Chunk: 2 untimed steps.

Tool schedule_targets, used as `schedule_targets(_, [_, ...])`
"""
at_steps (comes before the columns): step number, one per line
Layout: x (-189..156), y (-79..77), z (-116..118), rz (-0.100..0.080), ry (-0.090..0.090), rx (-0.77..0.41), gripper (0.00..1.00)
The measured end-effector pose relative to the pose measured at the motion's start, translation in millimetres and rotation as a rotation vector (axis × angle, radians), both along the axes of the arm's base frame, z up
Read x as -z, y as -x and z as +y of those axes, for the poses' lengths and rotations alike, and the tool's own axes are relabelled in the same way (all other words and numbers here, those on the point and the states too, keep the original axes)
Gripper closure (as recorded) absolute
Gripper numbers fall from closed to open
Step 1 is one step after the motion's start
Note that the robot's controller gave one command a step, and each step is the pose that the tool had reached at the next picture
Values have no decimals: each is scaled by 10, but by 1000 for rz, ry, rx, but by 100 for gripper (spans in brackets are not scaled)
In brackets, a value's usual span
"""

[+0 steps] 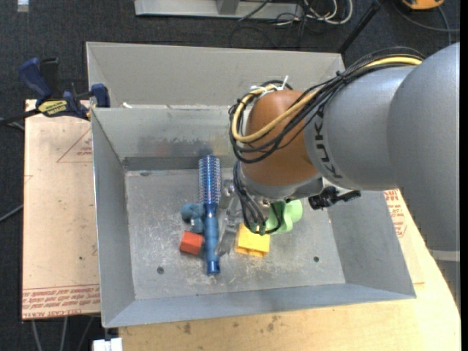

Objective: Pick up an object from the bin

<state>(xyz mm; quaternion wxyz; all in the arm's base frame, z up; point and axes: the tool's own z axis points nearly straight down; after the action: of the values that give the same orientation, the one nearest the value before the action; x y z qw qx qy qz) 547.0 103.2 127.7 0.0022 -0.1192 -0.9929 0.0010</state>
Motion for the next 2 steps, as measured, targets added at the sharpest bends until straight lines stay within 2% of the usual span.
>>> schedule_targets(1, [37,-536,226,-9,-4,-511,0])
schedule_targets(2, [76,-697,195,-8,-4,-1012,0])
